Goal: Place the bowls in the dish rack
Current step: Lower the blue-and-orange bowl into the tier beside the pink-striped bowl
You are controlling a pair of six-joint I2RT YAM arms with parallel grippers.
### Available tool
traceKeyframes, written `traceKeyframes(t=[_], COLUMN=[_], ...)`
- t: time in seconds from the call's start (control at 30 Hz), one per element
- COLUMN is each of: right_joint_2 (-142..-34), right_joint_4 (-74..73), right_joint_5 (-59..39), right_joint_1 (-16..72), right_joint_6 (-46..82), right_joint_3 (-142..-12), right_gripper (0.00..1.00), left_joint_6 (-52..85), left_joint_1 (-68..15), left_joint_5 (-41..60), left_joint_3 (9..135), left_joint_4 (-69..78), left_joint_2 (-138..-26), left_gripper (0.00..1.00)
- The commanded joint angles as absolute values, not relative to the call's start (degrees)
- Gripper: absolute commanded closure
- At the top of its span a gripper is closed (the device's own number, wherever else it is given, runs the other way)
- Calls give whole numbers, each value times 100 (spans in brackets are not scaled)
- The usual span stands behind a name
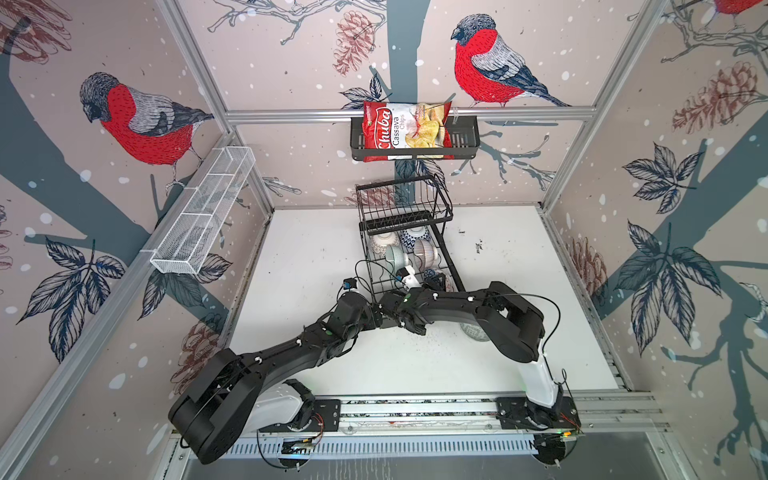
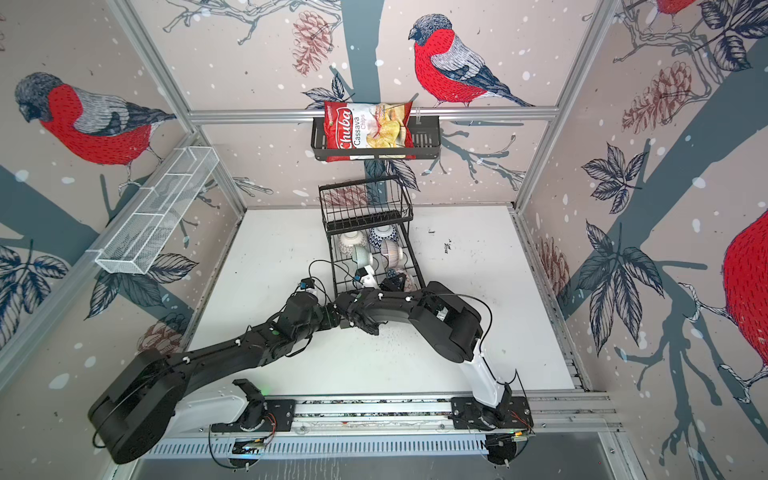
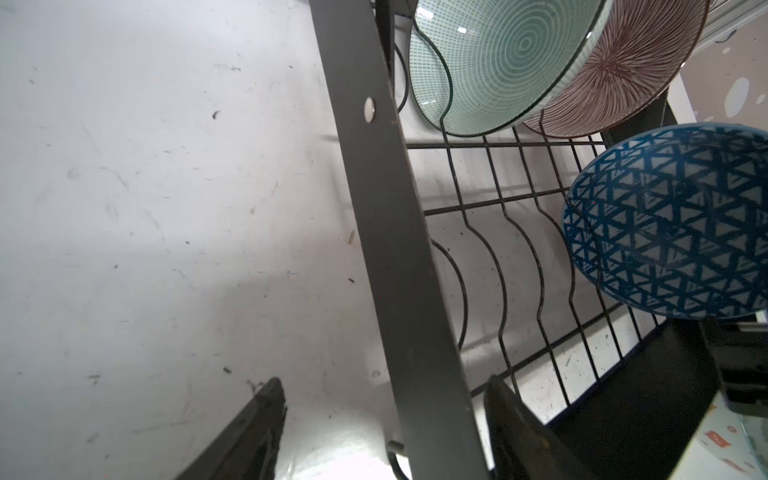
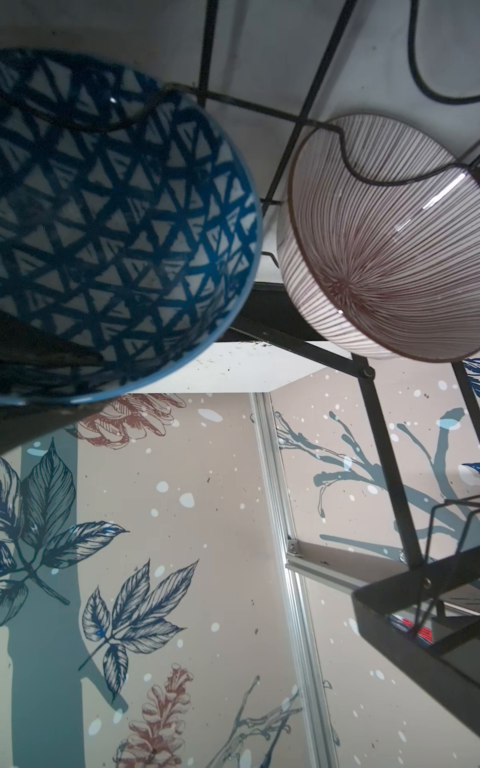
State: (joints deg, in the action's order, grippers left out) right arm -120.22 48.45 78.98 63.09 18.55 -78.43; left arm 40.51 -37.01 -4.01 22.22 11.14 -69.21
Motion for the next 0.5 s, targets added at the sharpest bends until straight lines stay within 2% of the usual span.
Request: traceKeyframes(t=[0.0,0.47], right_joint_2=[-12094,-12040], right_joint_4=[4911,4667], right_joint_5=[7406,7313], right_joint_1=[6416,6442], right_joint_6=[2127,1988], right_joint_3=[-7849,-7873], right_gripper=[80,56], left_joint_6=[3889,3914], left_joint_1=[-3734,-3735], left_joint_5=[82,75], left_joint_3=[2271,2286], left_joint_4=[1737,1696], left_joint_2=[-6889,-6856], left_gripper=[26,26])
